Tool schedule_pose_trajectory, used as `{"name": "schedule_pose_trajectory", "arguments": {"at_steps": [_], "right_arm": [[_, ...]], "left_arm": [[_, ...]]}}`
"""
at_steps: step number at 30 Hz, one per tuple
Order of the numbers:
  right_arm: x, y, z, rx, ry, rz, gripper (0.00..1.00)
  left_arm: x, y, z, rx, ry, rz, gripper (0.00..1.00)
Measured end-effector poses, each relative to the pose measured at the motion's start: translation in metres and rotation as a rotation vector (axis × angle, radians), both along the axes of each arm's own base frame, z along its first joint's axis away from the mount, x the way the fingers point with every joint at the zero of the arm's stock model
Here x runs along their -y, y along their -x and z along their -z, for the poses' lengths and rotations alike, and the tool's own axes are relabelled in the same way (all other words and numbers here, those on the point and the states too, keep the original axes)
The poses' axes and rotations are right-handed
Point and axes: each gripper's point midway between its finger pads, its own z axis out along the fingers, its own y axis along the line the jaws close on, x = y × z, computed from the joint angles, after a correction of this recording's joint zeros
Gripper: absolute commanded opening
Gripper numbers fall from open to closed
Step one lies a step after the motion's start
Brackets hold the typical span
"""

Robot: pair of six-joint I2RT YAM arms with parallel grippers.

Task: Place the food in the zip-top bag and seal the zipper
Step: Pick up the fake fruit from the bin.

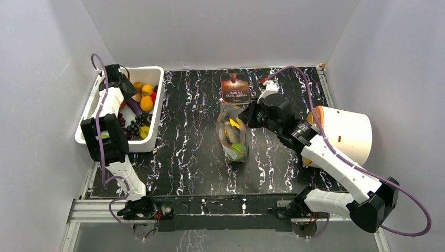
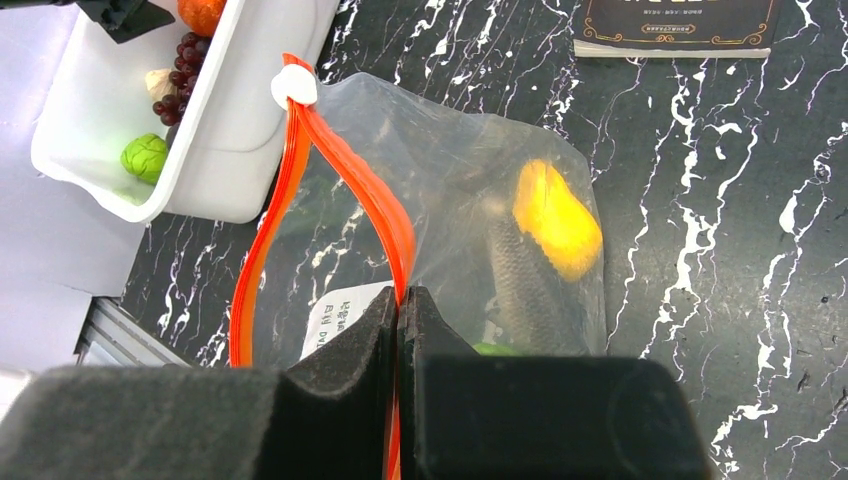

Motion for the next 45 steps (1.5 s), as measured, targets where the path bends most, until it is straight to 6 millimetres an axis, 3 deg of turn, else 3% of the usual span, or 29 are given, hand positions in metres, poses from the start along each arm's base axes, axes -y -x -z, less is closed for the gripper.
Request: {"name": "schedule_pose_trajectory", "arguments": {"at_steps": [4, 9, 15, 26, 28, 32, 36, 41, 45], "right_arm": [[0.001, 0.001, 0.001, 0.004, 0.004, -0.004, 0.0], [-0.001, 0.002, 0.001, 0.007, 0.001, -0.015, 0.0], [-0.001, 0.002, 0.0, 0.014, 0.008, -0.024, 0.0], [-0.001, 0.001, -0.002, 0.029, 0.01, -0.025, 0.0], [-0.001, 0.0, -0.002, 0.03, 0.01, -0.023, 0.0], [0.0, 0.0, -0.002, 0.031, 0.012, -0.019, 0.0], [0.0, -0.001, -0.002, 0.031, 0.012, -0.016, 0.0], [0.001, -0.001, -0.003, 0.029, 0.005, -0.009, 0.0], [0.002, -0.001, -0.003, 0.03, -0.007, 0.003, 0.0]], "left_arm": [[0.005, -0.01, -0.009, 0.041, 0.022, 0.029, 0.63], [0.028, -0.021, -0.008, 0.081, 0.105, 0.148, 0.64], [0.047, -0.022, 0.014, 0.041, 0.166, 0.256, 0.66], [0.058, -0.016, 0.052, -0.046, 0.215, 0.321, 0.69], [0.06, -0.018, 0.054, -0.043, 0.228, 0.328, 0.63], [0.064, -0.019, 0.061, -0.052, 0.248, 0.334, 0.43], [0.066, -0.021, 0.059, -0.049, 0.254, 0.345, 0.31], [0.067, -0.018, 0.057, -0.067, 0.264, 0.343, 0.22], [0.068, -0.014, 0.051, -0.071, 0.266, 0.338, 0.21]]}}
